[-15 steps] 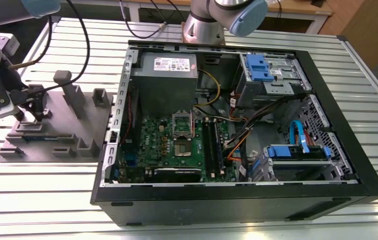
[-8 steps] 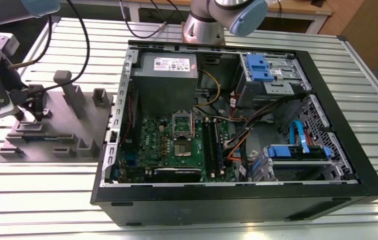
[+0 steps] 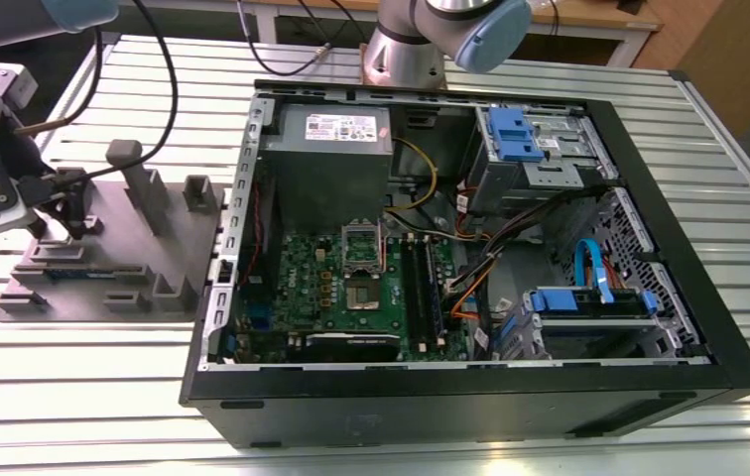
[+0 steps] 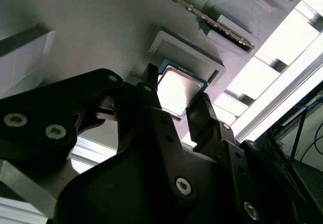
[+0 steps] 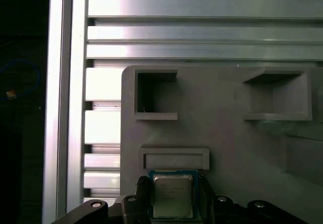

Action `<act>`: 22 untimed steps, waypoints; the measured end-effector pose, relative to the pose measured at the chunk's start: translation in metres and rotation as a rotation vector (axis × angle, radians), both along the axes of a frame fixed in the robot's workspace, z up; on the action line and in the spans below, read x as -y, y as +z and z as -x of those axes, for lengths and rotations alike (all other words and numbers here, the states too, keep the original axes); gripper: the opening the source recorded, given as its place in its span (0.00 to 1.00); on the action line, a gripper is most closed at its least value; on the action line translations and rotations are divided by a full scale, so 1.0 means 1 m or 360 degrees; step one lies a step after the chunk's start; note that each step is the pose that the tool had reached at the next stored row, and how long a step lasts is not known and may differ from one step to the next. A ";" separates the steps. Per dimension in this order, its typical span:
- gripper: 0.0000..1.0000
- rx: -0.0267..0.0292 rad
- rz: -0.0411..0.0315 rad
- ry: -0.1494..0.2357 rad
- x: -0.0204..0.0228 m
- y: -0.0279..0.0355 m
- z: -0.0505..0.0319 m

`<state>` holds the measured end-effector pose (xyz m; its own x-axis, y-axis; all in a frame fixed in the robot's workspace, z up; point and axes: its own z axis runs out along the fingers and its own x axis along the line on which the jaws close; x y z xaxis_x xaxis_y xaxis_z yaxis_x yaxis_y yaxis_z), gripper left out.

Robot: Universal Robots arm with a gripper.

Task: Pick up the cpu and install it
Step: 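Pick up the cpu and move it towards the insertion slot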

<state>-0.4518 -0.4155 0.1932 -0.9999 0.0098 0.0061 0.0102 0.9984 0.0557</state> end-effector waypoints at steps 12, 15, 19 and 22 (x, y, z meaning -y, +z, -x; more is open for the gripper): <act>0.47 0.00002 0.0000 0.0000 0.0000 0.0018 0.0000; 0.47 0.00003 0.0000 0.0000 0.0000 0.0023 0.0000; 0.47 0.00002 0.0000 0.0000 0.0000 0.0070 0.0000; 0.47 0.00002 0.0000 0.0000 0.0000 0.0077 0.0000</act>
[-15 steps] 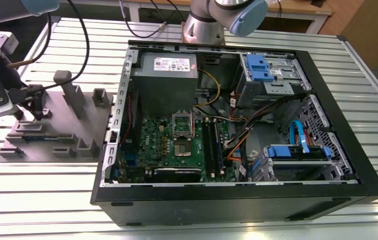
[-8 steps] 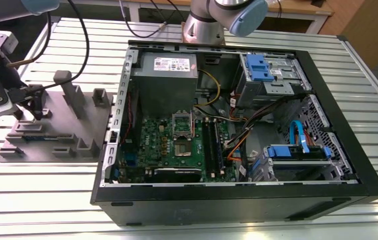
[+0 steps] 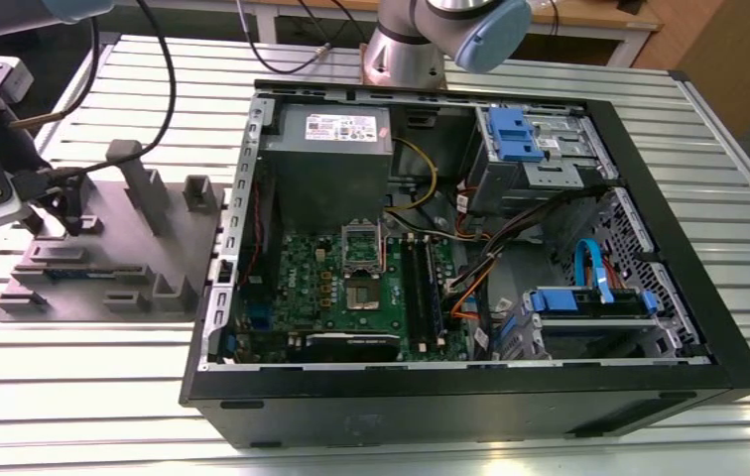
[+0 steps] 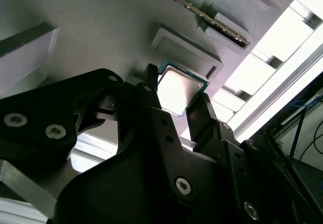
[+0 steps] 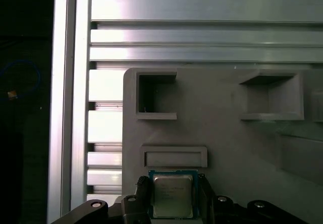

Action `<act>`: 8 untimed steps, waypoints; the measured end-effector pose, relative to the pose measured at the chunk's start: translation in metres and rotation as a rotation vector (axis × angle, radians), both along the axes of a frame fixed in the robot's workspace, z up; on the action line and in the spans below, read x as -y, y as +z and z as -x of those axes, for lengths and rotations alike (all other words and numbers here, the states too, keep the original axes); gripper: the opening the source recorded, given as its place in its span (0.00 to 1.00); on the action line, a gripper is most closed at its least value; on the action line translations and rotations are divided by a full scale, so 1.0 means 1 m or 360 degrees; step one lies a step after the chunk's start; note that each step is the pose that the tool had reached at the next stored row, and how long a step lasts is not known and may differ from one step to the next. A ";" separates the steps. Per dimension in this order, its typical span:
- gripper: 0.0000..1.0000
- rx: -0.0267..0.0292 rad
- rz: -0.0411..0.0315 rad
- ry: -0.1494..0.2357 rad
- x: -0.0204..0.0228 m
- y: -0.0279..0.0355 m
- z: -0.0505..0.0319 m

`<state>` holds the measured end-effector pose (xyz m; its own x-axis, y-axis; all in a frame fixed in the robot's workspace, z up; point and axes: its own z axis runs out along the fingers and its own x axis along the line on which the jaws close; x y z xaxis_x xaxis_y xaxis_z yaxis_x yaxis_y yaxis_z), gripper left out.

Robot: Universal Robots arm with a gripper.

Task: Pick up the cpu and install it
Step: 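Pick up the cpu and move it towards the insertion slot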

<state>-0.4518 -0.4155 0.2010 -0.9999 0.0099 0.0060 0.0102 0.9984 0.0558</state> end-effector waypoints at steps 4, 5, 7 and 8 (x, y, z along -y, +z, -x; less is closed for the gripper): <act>0.47 0.00001 0.0000 0.0000 0.0000 0.0009 0.0000; 0.47 0.00000 0.0000 0.0000 0.0000 0.0011 0.0000; 0.47 0.00002 0.0000 0.0000 0.0000 0.0015 0.0000; 0.47 0.00000 0.0000 0.0000 0.0000 0.0017 0.0000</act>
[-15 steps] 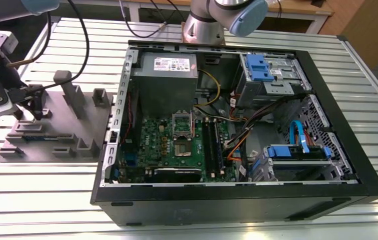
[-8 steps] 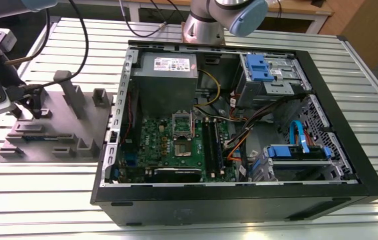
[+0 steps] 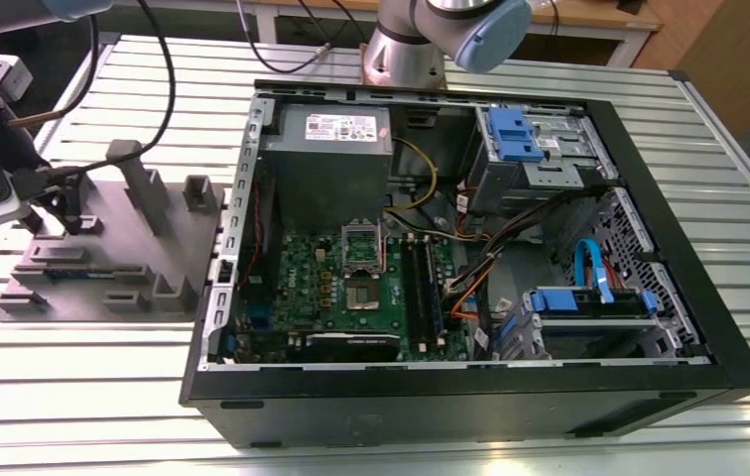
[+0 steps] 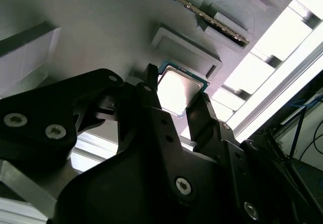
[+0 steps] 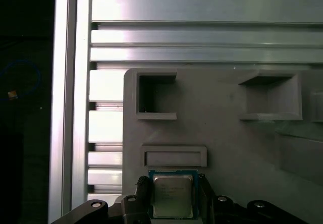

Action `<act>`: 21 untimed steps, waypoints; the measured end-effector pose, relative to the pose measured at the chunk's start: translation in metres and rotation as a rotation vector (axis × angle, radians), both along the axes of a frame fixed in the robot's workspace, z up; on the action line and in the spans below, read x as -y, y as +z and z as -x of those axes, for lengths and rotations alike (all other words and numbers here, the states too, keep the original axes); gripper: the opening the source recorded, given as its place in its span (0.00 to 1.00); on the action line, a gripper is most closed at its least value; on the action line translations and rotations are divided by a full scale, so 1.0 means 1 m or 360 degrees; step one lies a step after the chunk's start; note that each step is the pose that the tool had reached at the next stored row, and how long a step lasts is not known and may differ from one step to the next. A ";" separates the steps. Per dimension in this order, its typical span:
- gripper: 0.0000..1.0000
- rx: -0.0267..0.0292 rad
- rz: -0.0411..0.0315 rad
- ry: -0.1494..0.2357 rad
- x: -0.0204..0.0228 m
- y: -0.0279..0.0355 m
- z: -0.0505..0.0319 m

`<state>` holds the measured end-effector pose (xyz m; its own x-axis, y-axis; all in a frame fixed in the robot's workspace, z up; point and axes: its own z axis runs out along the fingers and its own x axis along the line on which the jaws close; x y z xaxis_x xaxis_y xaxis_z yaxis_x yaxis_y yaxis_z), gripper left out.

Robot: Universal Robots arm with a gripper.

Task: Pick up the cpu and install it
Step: 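Pick up the cpu and move it towards the insertion slot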

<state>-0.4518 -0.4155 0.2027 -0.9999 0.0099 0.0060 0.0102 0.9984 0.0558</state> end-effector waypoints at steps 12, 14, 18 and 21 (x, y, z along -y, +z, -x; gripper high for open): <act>0.47 -0.00001 0.0000 0.0000 0.0000 0.0031 0.0000; 0.47 0.00002 0.0000 0.0000 0.0000 0.0031 0.0000; 0.47 0.00000 0.0000 0.0000 0.0000 0.0032 0.0000; 0.47 -0.00002 0.0000 0.0000 0.0000 0.0040 0.0000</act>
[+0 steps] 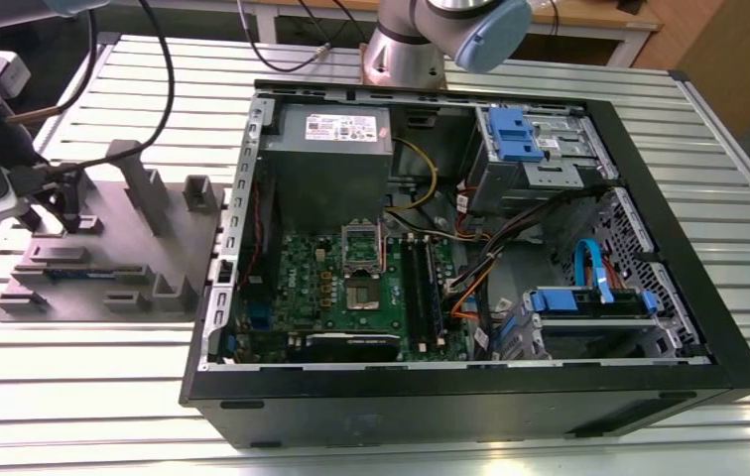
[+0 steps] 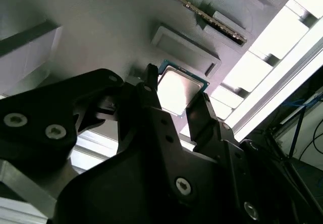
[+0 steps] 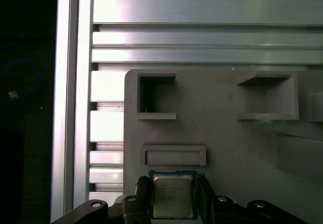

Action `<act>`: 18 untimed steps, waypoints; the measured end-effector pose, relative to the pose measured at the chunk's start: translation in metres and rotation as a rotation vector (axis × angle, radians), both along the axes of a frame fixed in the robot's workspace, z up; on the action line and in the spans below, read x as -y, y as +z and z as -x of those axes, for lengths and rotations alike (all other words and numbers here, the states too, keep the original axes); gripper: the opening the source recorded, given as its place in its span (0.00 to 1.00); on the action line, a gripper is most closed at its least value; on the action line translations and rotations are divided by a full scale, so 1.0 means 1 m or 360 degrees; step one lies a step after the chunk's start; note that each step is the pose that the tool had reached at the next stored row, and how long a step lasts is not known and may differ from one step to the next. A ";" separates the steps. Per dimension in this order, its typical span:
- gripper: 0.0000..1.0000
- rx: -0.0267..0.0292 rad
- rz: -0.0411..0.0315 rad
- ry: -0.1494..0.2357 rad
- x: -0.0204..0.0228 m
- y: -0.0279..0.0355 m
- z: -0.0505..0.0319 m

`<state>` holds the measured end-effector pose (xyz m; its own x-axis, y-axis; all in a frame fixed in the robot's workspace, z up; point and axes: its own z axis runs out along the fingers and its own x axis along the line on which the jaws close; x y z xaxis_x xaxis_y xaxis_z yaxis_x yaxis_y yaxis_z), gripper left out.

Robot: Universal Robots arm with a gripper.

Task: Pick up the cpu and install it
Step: 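Pick up the cpu and move it towards the insertion slot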

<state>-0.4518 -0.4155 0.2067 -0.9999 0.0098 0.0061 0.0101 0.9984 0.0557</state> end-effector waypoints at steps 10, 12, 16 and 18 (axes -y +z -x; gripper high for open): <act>0.47 0.00003 0.0000 0.0000 0.0000 0.0033 0.0000; 0.47 0.00002 0.0000 0.0000 0.0000 0.0039 0.0000; 0.47 0.00002 0.0000 0.0000 0.0000 0.0050 0.0000; 0.47 0.00001 0.0000 0.0000 0.0000 0.0055 0.0000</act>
